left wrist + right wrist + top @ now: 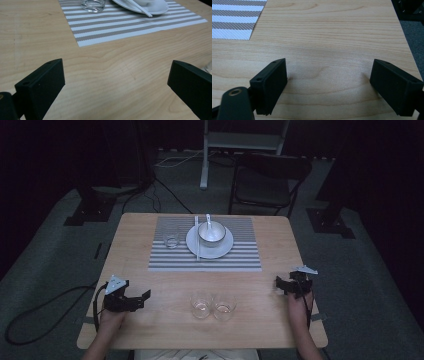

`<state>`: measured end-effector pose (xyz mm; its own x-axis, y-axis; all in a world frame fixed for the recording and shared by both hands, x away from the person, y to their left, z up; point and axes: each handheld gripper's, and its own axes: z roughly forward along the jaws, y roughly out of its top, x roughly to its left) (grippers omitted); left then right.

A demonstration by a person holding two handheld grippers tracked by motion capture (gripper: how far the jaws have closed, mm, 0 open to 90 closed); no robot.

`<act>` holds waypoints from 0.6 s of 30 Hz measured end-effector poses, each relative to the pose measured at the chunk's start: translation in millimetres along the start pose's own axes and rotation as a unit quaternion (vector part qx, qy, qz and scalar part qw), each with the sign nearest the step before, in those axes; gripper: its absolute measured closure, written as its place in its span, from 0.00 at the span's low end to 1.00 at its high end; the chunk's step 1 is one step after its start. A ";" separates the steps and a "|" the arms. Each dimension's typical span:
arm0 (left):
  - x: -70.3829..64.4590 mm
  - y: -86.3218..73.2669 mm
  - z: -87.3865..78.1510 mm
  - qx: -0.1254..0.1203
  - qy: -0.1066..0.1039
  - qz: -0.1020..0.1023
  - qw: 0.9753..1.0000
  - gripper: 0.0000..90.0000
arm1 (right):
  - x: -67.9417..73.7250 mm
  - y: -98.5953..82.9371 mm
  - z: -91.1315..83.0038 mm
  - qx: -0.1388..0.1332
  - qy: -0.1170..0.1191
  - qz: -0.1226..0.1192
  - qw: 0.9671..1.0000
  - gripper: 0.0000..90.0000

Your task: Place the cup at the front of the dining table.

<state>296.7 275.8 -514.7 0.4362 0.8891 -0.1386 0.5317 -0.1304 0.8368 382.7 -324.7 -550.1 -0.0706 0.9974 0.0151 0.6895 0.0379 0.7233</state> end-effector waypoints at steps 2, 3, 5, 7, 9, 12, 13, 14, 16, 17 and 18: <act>0.3 -4.2 -4.0 0.001 0.003 0.000 1.000 0.02 | 0.1 0.0 0.0 0.000 0.000 0.000 1.000 0.15; 0.3 -6.4 -5.8 0.001 0.007 -0.001 1.000 0.02 | 0.0 0.0 0.0 0.000 0.000 0.000 1.000 0.15; 1.0 -11.3 -9.2 -0.001 0.009 -0.004 1.000 0.02 | 0.0 0.0 0.0 0.000 0.000 0.000 1.000 0.15; 1.2 -15.7 -12.3 0.000 0.017 -0.002 1.000 0.02 | 0.0 0.0 0.0 0.000 0.000 0.000 1.000 0.15; 1.6 -18.9 -15.4 0.002 0.019 -0.001 1.000 0.02 | 0.1 0.0 0.0 0.000 0.000 0.000 1.000 0.15; 1.1 -23.3 -20.8 0.007 0.027 0.006 1.000 0.02 | 0.1 0.0 0.0 0.000 0.000 0.000 1.000 0.15; 0.8 -25.0 -22.0 0.010 0.031 0.009 0.999 0.02 | 0.1 0.0 -0.1 0.000 0.000 0.000 1.000 0.15; 0.8 -26.8 -23.1 0.013 0.037 0.011 0.999 0.02 | 0.1 -0.1 0.0 0.000 0.000 0.000 1.000 0.15; 0.8 -28.7 -24.2 0.012 0.041 0.013 0.999 0.02 | 0.1 -0.1 0.0 0.000 0.000 0.000 1.000 0.15; 1.1 -32.2 -26.8 0.014 0.044 0.014 0.999 0.02 | 0.1 -0.1 -0.1 0.000 0.000 0.000 1.000 0.15; 0.8 -33.4 -27.9 0.015 0.047 0.017 0.999 0.02 | 0.1 -0.1 -0.1 0.000 0.000 0.000 1.000 0.15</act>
<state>259.0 293.1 -527.9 0.3859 0.9207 -0.0585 0.5401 -0.1740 0.8234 382.5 -324.6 -550.1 -0.0710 0.9974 0.0153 0.6893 0.0380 0.7235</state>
